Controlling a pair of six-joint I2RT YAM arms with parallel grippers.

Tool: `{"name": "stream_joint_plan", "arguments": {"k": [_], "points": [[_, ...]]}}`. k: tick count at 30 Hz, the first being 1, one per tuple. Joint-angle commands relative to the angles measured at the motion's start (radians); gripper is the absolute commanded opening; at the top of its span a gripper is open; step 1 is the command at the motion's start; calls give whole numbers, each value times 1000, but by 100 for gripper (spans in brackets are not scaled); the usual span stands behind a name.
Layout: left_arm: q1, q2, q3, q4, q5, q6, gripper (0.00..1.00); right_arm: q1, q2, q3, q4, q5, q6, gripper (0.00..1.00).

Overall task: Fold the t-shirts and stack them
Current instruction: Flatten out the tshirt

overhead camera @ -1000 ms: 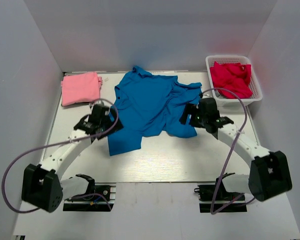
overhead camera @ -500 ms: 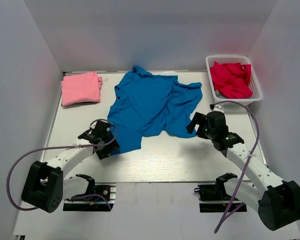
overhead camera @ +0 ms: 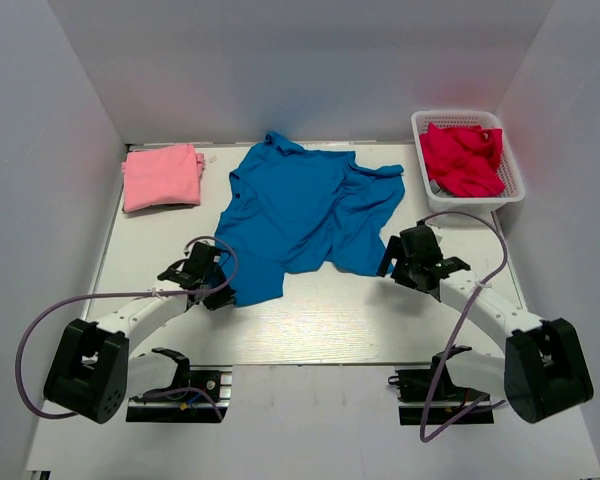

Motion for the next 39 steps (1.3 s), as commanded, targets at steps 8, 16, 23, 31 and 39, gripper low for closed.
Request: {"name": "stream_joint_plan", "arguments": {"k": [8, 16, 23, 31, 39], "points": [[-4, -40, 22, -8, -17, 46, 0, -3, 256, 118, 66, 51, 37, 87], [5, -8, 31, 12, -17, 55, 0, 3, 325, 143, 47, 26, 28, 22], [5, -8, 42, 34, -8, 87, 0, 1, 344, 150, 75, 129, 8, 0], [5, -69, 103, 43, -38, 97, 0, 6, 275, 123, 190, 123, -85, 0], [-11, -170, 287, 52, -98, 170, 0, 6, -79, 38, 403, 167, -220, 0]]}}
